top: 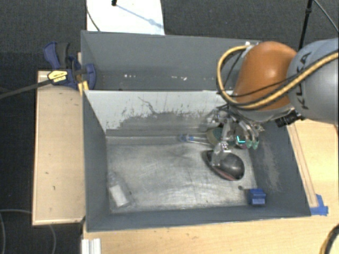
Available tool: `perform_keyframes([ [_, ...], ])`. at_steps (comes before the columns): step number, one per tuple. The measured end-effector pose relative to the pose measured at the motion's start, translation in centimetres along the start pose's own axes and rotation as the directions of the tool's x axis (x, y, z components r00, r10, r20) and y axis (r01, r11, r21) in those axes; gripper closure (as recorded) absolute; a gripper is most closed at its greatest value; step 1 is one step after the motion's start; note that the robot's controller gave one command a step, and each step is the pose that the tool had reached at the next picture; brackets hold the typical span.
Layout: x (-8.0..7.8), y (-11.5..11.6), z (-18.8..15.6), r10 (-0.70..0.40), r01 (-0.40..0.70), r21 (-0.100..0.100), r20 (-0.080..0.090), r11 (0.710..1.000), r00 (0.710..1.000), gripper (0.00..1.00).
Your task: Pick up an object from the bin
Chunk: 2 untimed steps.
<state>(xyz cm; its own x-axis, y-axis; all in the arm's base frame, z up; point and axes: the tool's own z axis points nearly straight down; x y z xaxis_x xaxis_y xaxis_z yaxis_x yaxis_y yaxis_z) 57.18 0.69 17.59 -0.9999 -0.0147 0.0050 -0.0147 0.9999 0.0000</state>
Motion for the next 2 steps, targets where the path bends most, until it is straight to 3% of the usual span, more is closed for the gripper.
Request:
perform_keyframes([
  [1, 4.0, -7.2, 10.6, -0.022, 0.022, -0.002, 0.010, 1.000, 1.000, 0.00],
  [2, 4.6, -6.4, 7.5, 0.220, -0.220, -0.003, 0.011, 0.976, 0.975, 0.00],
])
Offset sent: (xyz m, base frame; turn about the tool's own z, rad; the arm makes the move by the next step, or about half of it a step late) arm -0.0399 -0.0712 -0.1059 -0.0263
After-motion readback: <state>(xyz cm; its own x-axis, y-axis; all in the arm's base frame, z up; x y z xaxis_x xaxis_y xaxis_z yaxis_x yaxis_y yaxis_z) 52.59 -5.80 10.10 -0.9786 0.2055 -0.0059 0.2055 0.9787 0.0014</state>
